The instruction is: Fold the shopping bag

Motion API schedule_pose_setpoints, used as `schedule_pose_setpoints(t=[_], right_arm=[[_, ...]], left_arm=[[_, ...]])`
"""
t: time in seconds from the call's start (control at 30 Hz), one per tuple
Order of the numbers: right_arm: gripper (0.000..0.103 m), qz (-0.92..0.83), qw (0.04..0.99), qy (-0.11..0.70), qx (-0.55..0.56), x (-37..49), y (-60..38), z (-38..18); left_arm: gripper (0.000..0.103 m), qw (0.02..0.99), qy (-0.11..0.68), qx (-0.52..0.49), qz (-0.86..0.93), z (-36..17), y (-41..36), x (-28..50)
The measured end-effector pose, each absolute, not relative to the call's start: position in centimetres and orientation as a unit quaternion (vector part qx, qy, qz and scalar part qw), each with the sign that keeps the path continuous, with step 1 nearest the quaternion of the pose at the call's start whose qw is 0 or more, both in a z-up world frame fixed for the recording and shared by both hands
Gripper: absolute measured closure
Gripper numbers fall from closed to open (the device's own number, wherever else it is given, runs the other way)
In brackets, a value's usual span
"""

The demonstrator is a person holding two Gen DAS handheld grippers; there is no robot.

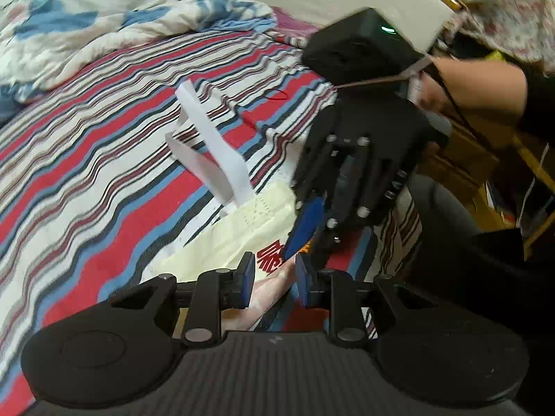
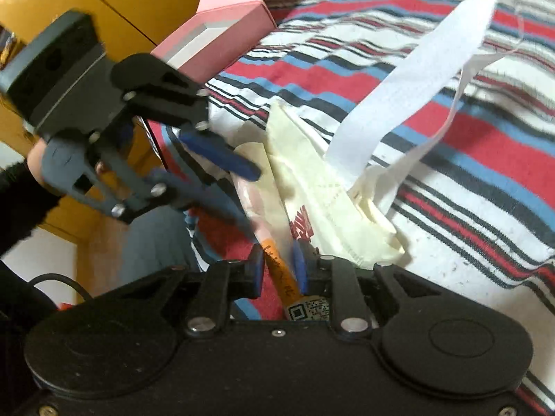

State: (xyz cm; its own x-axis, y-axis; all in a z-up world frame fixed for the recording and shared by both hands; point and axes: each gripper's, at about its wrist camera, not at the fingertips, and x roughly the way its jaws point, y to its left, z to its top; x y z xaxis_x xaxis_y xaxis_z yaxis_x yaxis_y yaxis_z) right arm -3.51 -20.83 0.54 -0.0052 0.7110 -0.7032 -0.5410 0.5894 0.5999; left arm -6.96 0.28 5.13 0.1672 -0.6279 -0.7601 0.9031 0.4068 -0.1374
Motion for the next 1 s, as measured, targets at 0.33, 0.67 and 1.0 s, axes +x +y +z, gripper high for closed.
schedule_pose_setpoints(t=[0.33,0.67,1.0], right_arm=[[0.086,0.463,0.651,0.592,0.107,-1.5,-21.0,-0.3],[0.089,0.466,0.647,0.588,0.14,-1.5,-21.6,-1.6],[0.084,0.436,0.796,0.399,-0.131,-9.4,-19.9,4.5]], left_arm=[[0.078,0.672,0.459,0.253,-0.523,3.3,-2.9,-4.8],[0.08,0.64,0.595,0.072,-0.481,1.1,-0.4,-1.1],[0.078,0.626,0.626,0.013,-0.465,0.0,0.5,0.7]])
